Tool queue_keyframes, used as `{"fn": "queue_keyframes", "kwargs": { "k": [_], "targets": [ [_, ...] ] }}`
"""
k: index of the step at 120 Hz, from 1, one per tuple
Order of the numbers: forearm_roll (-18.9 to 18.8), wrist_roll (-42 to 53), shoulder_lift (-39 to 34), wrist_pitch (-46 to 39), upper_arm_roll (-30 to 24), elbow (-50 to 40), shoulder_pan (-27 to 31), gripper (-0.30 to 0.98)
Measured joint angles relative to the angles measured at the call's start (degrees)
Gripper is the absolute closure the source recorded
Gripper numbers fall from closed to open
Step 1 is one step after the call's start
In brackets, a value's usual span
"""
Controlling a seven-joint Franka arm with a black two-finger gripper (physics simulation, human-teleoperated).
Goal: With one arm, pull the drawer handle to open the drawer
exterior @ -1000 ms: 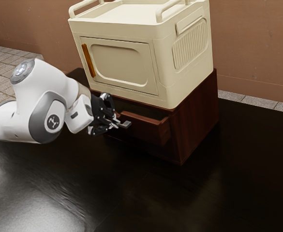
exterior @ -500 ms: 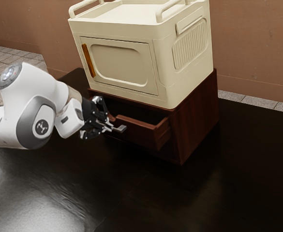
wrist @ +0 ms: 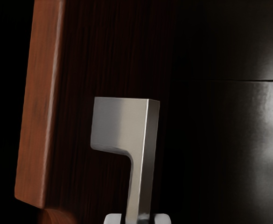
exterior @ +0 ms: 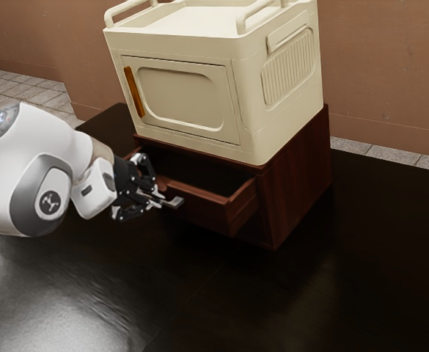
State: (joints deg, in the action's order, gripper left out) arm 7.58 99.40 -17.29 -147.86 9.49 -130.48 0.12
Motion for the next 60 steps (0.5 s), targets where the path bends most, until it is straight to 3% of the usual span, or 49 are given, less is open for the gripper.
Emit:
{"fn": "queue_keyframes", "kwargs": {
  "k": [60],
  "targets": [
    [-0.2, 0.1, -4.0, 0.2, 0.4, -3.6, 0.1, 0.70]
  ]
}}
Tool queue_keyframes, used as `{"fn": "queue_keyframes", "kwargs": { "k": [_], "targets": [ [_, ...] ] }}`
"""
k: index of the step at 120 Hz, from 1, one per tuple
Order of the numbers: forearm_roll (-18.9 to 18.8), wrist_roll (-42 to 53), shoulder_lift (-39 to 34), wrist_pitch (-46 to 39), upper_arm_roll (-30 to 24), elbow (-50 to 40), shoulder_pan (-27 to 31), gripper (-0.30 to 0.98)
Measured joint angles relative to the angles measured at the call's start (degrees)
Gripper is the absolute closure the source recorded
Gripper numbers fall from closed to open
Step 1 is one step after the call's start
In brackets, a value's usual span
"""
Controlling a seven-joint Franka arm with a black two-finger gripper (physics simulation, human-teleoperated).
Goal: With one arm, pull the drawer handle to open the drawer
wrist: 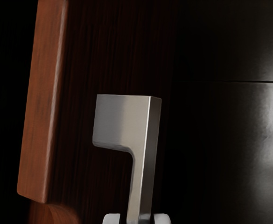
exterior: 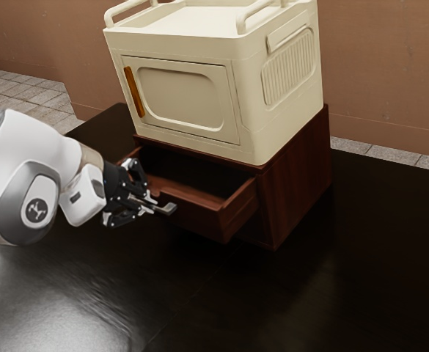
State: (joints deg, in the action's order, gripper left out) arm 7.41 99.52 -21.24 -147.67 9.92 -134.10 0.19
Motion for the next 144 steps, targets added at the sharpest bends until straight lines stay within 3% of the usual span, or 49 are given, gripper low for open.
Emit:
{"fn": "queue_keyframes", "kwargs": {
  "k": [144],
  "targets": [
    [-1.0, 0.3, -7.9, 2.0, 0.0, -5.8, 0.8, 0.71]
  ]
}}
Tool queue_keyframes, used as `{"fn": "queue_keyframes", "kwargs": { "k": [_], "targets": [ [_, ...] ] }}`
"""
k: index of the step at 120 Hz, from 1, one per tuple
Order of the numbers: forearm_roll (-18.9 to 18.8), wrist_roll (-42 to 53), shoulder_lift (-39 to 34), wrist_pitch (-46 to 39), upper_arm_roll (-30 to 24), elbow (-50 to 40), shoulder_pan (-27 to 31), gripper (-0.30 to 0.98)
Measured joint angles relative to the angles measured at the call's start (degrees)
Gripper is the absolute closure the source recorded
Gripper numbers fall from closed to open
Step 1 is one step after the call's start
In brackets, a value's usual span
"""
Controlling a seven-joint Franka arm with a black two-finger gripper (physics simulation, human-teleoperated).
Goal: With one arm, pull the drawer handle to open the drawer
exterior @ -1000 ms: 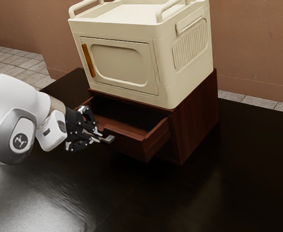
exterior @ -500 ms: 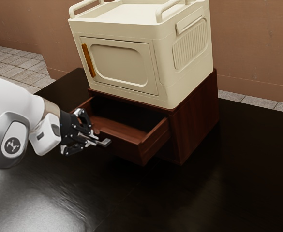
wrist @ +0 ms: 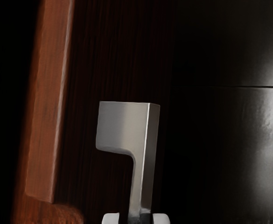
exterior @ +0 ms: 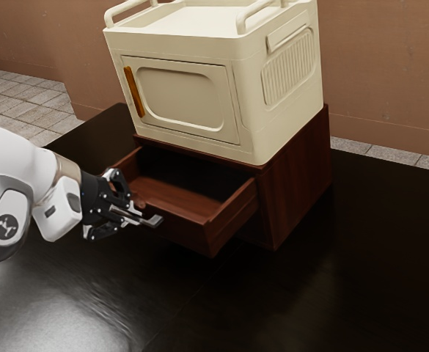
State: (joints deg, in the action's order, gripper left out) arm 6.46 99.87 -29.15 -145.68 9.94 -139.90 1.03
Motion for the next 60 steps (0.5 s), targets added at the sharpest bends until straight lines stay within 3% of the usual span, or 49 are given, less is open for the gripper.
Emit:
{"fn": "queue_keyframes", "kwargs": {
  "k": [16, 34, 60],
  "targets": [
    [-0.1, 0.0, -1.2, 0.5, 0.0, -0.8, 0.1, 0.70],
    [-0.1, 0.0, -3.5, 0.8, 0.0, -3.3, 0.1, 0.52],
    [-0.2, 0.0, -7.7, 1.9, -0.1, -4.8, 0.7, 0.39]
  ]
}}
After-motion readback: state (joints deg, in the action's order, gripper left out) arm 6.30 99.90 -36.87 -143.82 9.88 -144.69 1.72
